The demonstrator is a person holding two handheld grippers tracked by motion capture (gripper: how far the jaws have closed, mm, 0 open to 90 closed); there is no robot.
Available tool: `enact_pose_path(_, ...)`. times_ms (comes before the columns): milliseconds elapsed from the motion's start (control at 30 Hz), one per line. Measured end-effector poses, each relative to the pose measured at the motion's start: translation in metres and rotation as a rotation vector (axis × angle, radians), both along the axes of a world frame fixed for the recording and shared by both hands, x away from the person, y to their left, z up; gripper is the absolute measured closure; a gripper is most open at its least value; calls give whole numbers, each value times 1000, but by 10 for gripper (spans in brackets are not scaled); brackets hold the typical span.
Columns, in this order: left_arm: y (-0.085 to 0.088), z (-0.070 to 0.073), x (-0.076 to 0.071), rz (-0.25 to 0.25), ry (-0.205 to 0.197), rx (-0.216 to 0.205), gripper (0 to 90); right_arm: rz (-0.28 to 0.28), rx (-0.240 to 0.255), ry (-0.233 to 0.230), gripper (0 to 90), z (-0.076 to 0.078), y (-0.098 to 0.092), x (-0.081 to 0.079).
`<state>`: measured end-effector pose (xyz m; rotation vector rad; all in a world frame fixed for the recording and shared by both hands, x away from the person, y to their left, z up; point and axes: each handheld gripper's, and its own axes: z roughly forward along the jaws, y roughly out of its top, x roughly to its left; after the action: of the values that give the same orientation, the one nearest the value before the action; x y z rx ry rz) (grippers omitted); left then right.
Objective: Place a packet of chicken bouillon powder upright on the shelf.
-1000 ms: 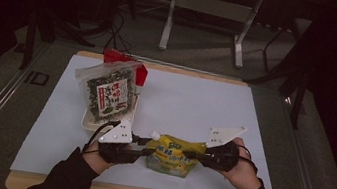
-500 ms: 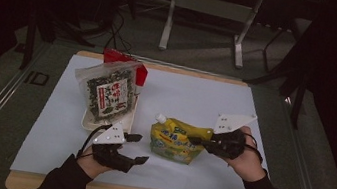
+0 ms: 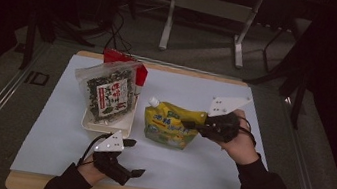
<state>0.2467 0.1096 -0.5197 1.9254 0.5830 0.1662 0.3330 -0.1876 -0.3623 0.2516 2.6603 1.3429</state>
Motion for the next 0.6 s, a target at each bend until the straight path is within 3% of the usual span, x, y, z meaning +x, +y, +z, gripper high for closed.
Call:
enact_pose_path(233,-1,-5,-3,-5,9,2,14,34,-3,-7,900,6,21,7)
enact_pose_path(600,0,-12,-9,-2,5,11,14,105,44,-20,900,17,52,10)
